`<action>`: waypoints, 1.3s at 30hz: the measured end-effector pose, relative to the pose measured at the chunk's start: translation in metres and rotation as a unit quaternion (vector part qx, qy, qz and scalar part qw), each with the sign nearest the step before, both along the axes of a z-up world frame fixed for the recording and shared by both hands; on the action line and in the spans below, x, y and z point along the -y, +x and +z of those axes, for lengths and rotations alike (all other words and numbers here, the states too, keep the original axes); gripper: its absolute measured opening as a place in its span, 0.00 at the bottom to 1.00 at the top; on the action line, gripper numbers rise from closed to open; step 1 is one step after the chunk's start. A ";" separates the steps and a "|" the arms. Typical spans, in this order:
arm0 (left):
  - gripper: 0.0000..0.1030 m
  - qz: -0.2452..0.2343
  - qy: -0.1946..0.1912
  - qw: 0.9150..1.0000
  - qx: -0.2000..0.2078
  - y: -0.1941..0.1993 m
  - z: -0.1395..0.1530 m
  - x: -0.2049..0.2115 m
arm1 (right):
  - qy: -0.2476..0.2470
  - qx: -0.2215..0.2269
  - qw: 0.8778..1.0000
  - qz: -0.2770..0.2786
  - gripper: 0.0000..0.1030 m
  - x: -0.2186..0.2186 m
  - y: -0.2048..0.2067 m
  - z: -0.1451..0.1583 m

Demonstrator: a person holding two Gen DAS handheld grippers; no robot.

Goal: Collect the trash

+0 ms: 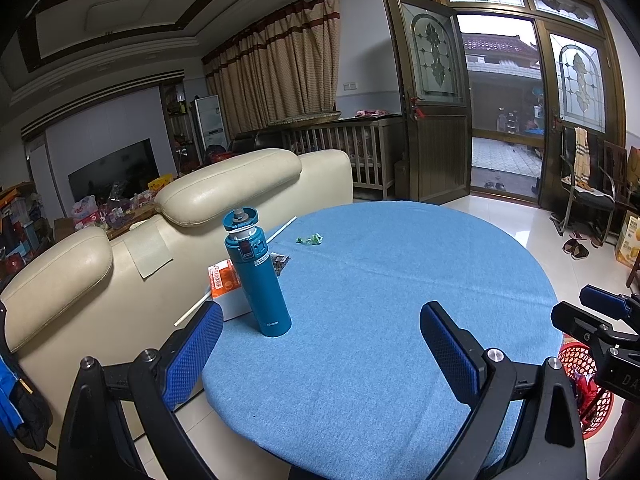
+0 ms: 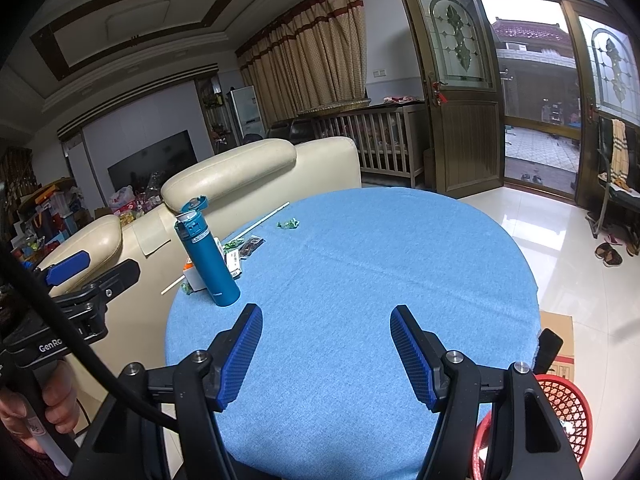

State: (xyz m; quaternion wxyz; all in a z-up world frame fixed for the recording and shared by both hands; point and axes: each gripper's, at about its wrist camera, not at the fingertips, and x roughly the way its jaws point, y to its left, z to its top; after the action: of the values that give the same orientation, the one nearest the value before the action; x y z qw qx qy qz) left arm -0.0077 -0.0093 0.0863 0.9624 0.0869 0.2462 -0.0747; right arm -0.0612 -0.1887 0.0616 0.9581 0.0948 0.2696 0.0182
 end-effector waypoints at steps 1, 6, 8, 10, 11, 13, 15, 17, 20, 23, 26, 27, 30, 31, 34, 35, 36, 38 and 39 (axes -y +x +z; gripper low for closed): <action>0.96 0.000 0.000 1.000 0.000 0.000 0.000 0.000 | 0.000 0.000 1.000 0.000 0.68 0.000 0.000 0.000; 0.96 -0.002 0.001 1.000 0.000 0.000 0.001 0.001 | -0.001 0.001 1.000 0.000 0.68 -0.001 0.001 0.000; 0.96 -0.002 0.001 1.000 0.000 0.000 0.001 0.001 | -0.001 0.000 1.000 -0.001 0.68 -0.002 0.001 0.000; 0.96 -0.002 0.001 1.000 0.000 0.000 0.001 0.001 | -0.001 0.000 1.000 0.000 0.68 -0.001 0.001 0.000; 0.96 -0.002 0.001 1.000 -0.001 0.000 0.001 0.001 | -0.001 -0.001 1.000 0.000 0.68 -0.002 0.001 0.000; 0.96 -0.003 0.002 1.000 -0.001 0.000 0.000 0.001 | -0.001 -0.001 1.000 0.000 0.68 -0.002 0.001 0.000; 0.96 -0.003 0.002 1.000 -0.001 0.000 0.000 0.001 | -0.001 -0.001 1.000 0.000 0.68 -0.002 0.001 0.000; 0.96 -0.004 0.002 1.000 -0.002 0.000 -0.001 0.001 | -0.001 -0.001 1.000 0.000 0.68 -0.002 0.001 0.000; 0.96 -0.004 0.002 1.000 -0.004 0.001 -0.002 0.001 | 0.000 -0.002 1.000 0.000 0.68 -0.002 0.002 0.000; 0.96 -0.004 0.002 1.000 -0.006 0.002 -0.003 0.000 | -0.001 -0.002 1.000 0.000 0.68 -0.002 0.002 0.000; 0.96 -0.003 0.003 1.000 -0.007 0.003 -0.004 0.000 | 0.000 -0.004 1.000 0.000 0.68 -0.002 0.003 -0.002; 0.96 -0.004 0.003 1.000 -0.007 0.003 -0.004 0.000 | -0.001 -0.004 1.000 0.000 0.68 -0.002 0.003 -0.002; 0.96 -0.003 0.002 1.000 -0.007 0.004 -0.005 -0.001 | 0.000 -0.004 1.000 0.000 0.68 -0.002 0.003 -0.002; 0.96 -0.003 0.002 1.000 -0.008 0.004 -0.005 -0.001 | 0.000 -0.004 1.000 0.000 0.68 -0.002 0.003 -0.002; 0.96 -0.002 0.001 1.000 -0.008 0.004 -0.006 -0.001 | 0.000 -0.004 1.000 0.000 0.68 -0.002 0.003 -0.002; 0.96 -0.002 0.001 1.000 -0.009 0.004 -0.006 -0.001 | 0.001 -0.005 1.000 0.000 0.68 -0.002 0.003 -0.003; 0.96 -0.001 0.001 1.000 -0.009 0.004 -0.006 -0.002 | 0.001 -0.005 1.000 0.000 0.68 -0.002 0.003 -0.003; 0.96 -0.001 0.000 1.000 -0.010 0.005 -0.007 -0.002 | 0.000 -0.005 1.000 0.000 0.68 -0.002 0.003 -0.003; 0.96 -0.001 0.000 1.000 -0.010 0.006 -0.007 -0.002 | 0.000 -0.005 1.000 0.000 0.68 -0.003 0.003 -0.003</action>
State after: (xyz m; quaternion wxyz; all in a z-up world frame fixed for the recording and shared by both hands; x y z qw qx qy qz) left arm -0.0022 -0.0070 0.0792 0.9598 0.0861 0.2558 -0.0767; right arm -0.0583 -0.1858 0.0583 0.9568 0.0945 0.2744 0.0179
